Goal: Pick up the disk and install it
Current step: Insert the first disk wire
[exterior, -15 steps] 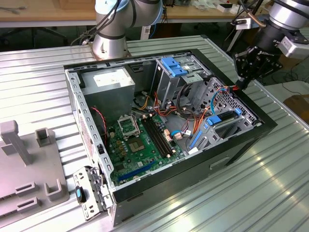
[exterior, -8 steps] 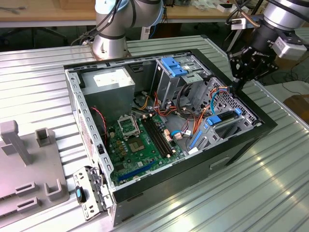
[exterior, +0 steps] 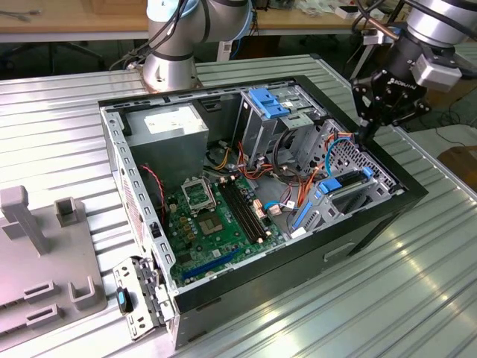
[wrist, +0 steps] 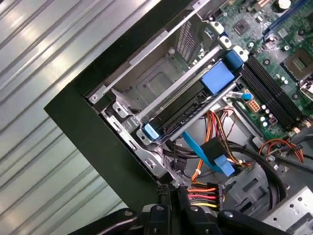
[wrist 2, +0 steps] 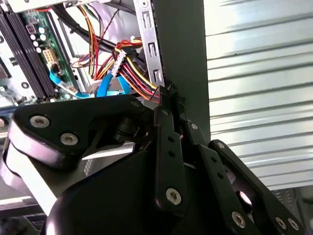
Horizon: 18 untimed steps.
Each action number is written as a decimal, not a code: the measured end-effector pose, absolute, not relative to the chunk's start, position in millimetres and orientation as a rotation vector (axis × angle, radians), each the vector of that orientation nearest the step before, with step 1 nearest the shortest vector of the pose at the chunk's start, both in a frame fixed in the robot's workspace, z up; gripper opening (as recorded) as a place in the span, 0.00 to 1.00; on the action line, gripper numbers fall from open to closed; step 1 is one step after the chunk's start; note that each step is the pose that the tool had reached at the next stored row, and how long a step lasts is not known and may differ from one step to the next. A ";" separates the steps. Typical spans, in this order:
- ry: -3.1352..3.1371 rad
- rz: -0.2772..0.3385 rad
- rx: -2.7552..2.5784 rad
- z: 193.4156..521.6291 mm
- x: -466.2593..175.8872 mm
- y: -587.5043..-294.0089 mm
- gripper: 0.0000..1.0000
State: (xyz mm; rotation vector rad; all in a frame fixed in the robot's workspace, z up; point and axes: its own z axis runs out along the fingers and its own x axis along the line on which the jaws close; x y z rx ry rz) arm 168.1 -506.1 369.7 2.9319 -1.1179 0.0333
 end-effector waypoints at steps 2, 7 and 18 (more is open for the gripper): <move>-1.171 0.033 2.911 369.6 168.1 -506.1 0.17; -1.396 0.032 2.808 369.2 168.1 -506.1 0.17; -1.804 0.031 2.561 368.9 168.1 -506.1 0.17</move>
